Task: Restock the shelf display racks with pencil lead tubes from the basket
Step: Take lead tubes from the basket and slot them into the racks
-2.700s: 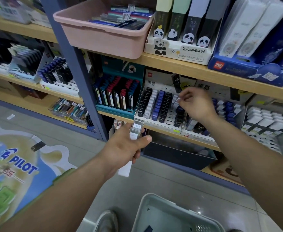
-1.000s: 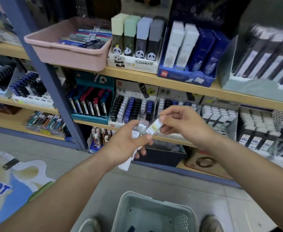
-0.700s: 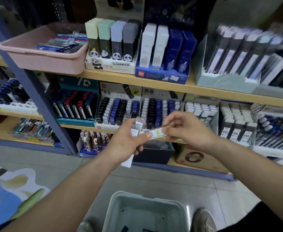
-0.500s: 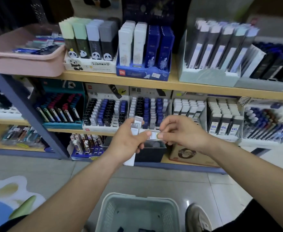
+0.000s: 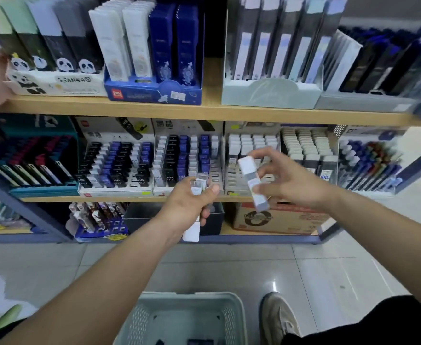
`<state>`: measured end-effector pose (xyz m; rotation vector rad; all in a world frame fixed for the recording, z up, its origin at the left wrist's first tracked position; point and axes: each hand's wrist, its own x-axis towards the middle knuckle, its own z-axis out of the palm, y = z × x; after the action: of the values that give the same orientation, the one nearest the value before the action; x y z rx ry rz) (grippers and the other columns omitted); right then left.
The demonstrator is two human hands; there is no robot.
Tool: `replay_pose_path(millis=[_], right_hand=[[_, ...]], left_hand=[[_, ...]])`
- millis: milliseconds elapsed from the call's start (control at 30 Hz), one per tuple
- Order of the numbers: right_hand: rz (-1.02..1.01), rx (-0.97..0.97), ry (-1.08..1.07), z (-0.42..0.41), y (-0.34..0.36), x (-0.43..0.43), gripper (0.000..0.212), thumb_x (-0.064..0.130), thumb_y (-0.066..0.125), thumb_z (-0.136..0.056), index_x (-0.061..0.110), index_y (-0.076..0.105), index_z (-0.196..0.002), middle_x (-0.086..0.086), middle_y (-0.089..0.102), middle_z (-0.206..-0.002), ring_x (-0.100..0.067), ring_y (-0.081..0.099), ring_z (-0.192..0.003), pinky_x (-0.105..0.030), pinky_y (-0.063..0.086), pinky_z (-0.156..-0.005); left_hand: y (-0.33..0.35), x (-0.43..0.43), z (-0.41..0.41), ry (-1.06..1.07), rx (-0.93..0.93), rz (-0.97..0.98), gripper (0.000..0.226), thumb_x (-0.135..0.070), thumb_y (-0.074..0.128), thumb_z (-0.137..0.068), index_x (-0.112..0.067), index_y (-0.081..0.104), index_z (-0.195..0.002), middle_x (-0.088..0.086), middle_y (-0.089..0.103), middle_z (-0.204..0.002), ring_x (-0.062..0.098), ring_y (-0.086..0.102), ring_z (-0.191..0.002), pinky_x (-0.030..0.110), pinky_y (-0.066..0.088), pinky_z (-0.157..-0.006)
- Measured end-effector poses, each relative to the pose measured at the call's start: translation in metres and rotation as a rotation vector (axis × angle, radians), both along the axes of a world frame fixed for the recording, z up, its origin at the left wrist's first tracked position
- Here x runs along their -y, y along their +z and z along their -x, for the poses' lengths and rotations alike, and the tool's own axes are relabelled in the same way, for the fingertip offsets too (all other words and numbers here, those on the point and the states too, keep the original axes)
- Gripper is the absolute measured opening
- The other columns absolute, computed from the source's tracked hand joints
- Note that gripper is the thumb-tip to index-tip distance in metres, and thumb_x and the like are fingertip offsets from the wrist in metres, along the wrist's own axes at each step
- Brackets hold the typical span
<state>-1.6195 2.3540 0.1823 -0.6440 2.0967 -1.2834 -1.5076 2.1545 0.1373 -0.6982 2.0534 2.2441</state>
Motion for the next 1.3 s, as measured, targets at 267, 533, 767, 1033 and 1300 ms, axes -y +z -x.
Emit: replay_pose_path(millis=[267, 533, 767, 1033, 1300], right_hand=[[0.036, -0.265, -0.382, 0.074, -0.018, -0.022, 0.019, 0.012, 0.066, -0.094, 0.014, 0.052, -0.107, -0.014, 0.069, -0.092, -0.027, 0.071, -0.072, -0.05, 0.06, -0.073], [-0.356, -0.759, -0.286, 0.107, -0.036, -0.012, 0.016, 0.021, 0.068, -0.089, 0.018, 0.063, -0.104, 0.001, 0.069, -0.087, -0.024, 0.065, -0.083, -0.029, 0.045, -0.071], [-0.349, -0.836, -0.271, 0.119, -0.052, -0.018, 0.027, 0.021, 0.069, -0.089, 0.022, 0.063, -0.115, 0.005, 0.063, -0.092, -0.021, 0.063, -0.084, -0.031, 0.051, -0.08], [-0.33, -0.925, -0.26, 0.114, -0.052, -0.024, 0.023, 0.022, 0.066, -0.093, 0.019, 0.066, -0.116, -0.004, 0.072, -0.1, -0.025, 0.067, -0.09, -0.031, 0.052, -0.082], [-0.316, -0.863, -0.197, 0.109, -0.048, -0.029, 0.013, 0.022, 0.068, -0.092, 0.02, 0.07, -0.105, -0.001, 0.073, -0.097, -0.021, 0.067, -0.09, -0.029, 0.051, -0.082]], left_hand=[[-0.012, -0.008, 0.017, -0.072, 0.131, -0.039, 0.005, -0.012, 0.054, -0.101, -0.014, 0.05, -0.098, 0.005, 0.048, -0.07, 0.016, 0.041, -0.046, 0.024, 0.037, -0.044], [-0.021, 0.006, 0.018, -0.124, 0.123, -0.016, 0.029, 0.002, 0.055, -0.096, -0.012, 0.048, -0.12, 0.01, 0.058, -0.086, 0.016, 0.054, -0.057, 0.03, 0.051, -0.054], [-0.018, 0.018, 0.012, -0.088, 0.021, 0.004, 0.026, -0.004, 0.063, -0.096, -0.014, 0.056, -0.118, 0.007, 0.071, -0.089, 0.015, 0.065, -0.062, 0.028, 0.058, -0.06], [-0.012, 0.017, 0.006, -0.069, -0.009, 0.014, 0.019, -0.009, 0.066, -0.094, -0.013, 0.06, -0.112, 0.006, 0.077, -0.088, 0.016, 0.068, -0.064, 0.025, 0.055, -0.058], [-0.012, 0.013, 0.005, -0.033, 0.01, 0.042, 0.028, -0.013, 0.068, -0.094, -0.01, 0.059, -0.12, 0.007, 0.077, -0.092, 0.017, 0.069, -0.065, 0.025, 0.056, -0.058]])
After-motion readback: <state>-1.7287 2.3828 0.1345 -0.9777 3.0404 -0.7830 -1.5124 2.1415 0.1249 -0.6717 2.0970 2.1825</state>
